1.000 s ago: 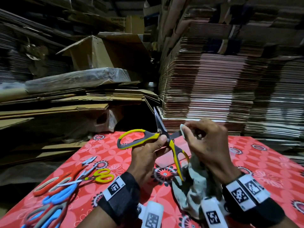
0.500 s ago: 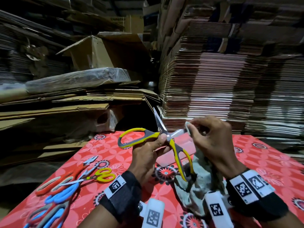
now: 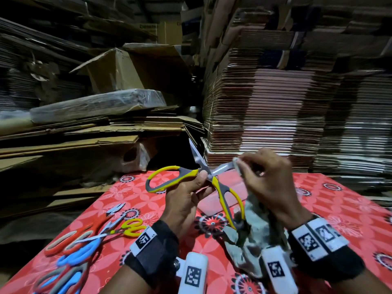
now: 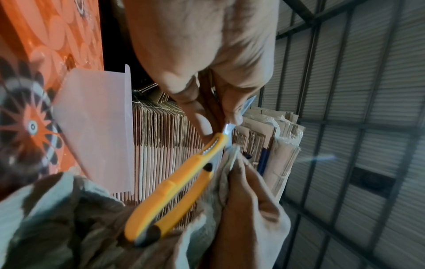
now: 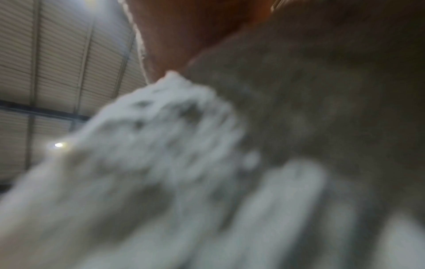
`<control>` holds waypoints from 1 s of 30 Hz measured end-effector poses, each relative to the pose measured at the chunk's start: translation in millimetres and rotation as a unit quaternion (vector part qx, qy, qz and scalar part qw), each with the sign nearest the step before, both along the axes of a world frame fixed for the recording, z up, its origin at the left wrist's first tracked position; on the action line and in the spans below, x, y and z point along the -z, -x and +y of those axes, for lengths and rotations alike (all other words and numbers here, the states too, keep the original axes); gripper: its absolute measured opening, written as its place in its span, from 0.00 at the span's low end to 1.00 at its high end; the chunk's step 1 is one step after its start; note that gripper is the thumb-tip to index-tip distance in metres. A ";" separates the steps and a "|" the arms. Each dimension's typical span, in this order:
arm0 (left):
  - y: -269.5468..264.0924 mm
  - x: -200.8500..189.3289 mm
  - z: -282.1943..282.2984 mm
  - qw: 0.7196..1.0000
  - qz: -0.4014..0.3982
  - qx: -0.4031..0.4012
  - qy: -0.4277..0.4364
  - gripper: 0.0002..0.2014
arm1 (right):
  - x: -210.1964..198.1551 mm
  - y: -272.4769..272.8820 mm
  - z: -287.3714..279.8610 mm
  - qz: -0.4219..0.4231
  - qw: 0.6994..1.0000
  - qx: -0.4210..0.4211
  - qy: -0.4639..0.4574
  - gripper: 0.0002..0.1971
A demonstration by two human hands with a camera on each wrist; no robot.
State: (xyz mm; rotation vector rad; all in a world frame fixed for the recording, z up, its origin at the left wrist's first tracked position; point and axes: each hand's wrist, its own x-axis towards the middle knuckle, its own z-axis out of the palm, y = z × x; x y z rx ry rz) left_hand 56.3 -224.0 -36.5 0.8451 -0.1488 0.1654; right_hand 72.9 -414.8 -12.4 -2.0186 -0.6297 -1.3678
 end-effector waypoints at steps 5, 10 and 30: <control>-1.2 -3.1 -1.7 0.999 -0.027 0.016 0.014 0.10 | -11.2 3.3 -17.8 0.021 0.996 0.000 -0.087 0.01; -3.4 -2.5 1.6 0.999 -0.016 0.008 0.038 0.01 | -13.9 14.9 -4.7 0.012 0.993 -0.054 -0.100 0.06; -9.4 8.1 0.3 1.000 -0.023 0.004 -0.018 0.11 | -2.5 6.6 0.8 0.046 0.998 -0.023 -0.023 0.09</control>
